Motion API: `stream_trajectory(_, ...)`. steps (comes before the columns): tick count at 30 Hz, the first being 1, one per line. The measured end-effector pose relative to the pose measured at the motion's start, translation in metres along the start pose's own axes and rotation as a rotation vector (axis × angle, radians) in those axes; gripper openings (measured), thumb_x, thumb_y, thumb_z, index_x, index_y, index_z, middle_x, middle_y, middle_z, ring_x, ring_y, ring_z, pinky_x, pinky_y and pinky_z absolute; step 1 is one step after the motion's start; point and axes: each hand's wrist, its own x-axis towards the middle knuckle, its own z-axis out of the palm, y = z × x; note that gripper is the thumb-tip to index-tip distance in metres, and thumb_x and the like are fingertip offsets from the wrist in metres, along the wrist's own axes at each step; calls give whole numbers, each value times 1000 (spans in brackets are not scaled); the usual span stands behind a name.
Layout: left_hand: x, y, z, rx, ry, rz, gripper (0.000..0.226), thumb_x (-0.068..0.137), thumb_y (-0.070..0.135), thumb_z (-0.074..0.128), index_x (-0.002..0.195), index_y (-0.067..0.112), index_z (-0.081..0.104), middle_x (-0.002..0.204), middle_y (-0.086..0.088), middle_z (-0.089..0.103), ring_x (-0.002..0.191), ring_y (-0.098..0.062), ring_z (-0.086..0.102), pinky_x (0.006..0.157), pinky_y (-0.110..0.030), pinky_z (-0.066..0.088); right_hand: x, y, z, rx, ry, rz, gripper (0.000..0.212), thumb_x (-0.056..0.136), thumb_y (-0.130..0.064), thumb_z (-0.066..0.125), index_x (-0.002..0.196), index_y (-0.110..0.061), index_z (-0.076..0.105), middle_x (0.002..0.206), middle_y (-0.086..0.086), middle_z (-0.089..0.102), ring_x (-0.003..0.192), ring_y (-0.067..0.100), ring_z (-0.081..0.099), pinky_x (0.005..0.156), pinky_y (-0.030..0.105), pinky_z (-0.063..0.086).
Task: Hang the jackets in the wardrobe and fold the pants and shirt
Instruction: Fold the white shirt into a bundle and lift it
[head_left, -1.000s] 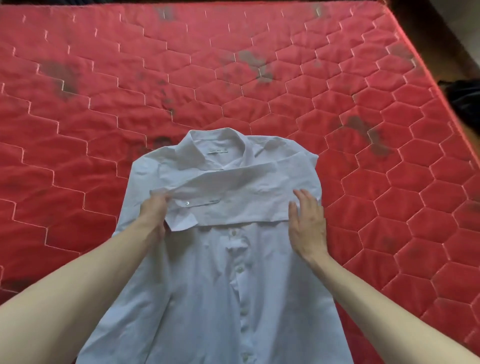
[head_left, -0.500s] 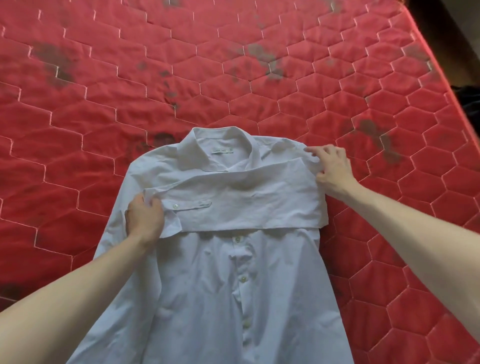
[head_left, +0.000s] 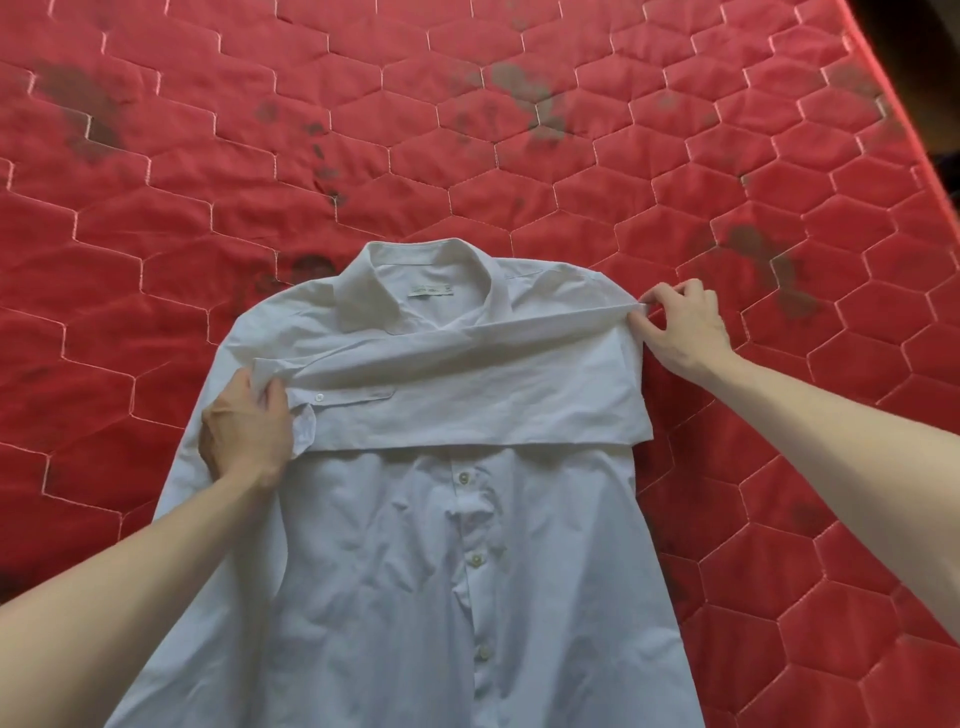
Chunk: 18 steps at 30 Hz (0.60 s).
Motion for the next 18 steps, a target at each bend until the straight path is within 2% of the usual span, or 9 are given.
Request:
stream_trajectory(2,3,1,-2,19,28,3,28,98,31,56,85,7,54,77,-15,53,78,-34,46,71,-44,37,-9,5,-3,153,63,59,40,104,-39,56,139,-19,52,128,14,49,112,31,54,99,48,44)
stream_trajectory(3,3,2,-3,37,37,11,27,98,32,57,85,8,52,76,-13,51,78,-34,45,71,-44,36,-16,5,-3,251,121,133,40,105,-38,54,139,-17,50,126,14,53,109,31,58,98,48,46)
stream_trajectory(5,1,4,-4,84,26,28,24,100,33,57,91,12,49,78,-15,51,80,-38,51,70,-45,36,-37,4,5,350,159,286,37,106,-46,46,124,-16,54,111,11,66,104,36,65,94,48,50)
stream_trajectory(7,-1,6,-4,118,1,33,22,102,33,53,98,10,52,83,-21,57,86,-44,59,70,-44,35,-64,-1,21,239,36,299,46,103,-63,39,104,-20,57,93,7,71,92,35,67,85,47,51)
stream_trajectory(10,2,8,-3,109,-23,36,24,105,28,51,96,6,55,90,-21,59,93,-46,61,72,-44,35,-95,-4,44,173,-68,213,45,102,-60,45,89,-17,50,80,6,66,81,37,63,72,46,47)
stream_trajectory(13,8,6,-4,69,-34,63,22,105,25,54,97,4,56,104,-25,63,100,-46,60,74,-43,36,-102,-3,55,209,20,248,42,101,-58,50,94,-17,45,79,11,63,78,40,61,67,45,45)
stream_trajectory(16,13,1,-7,35,-55,71,22,104,26,57,90,10,50,99,-25,63,97,-46,59,75,-44,37,-103,-5,62,124,79,302,45,101,-61,47,94,-16,47,82,15,65,79,40,61,70,44,44)
stream_trajectory(18,12,-1,-10,35,-56,78,22,104,28,56,93,11,48,92,-24,61,92,-46,59,72,-45,37,-98,-8,61,91,116,304,43,101,-59,47,97,-16,49,88,15,66,81,37,58,73,43,41)
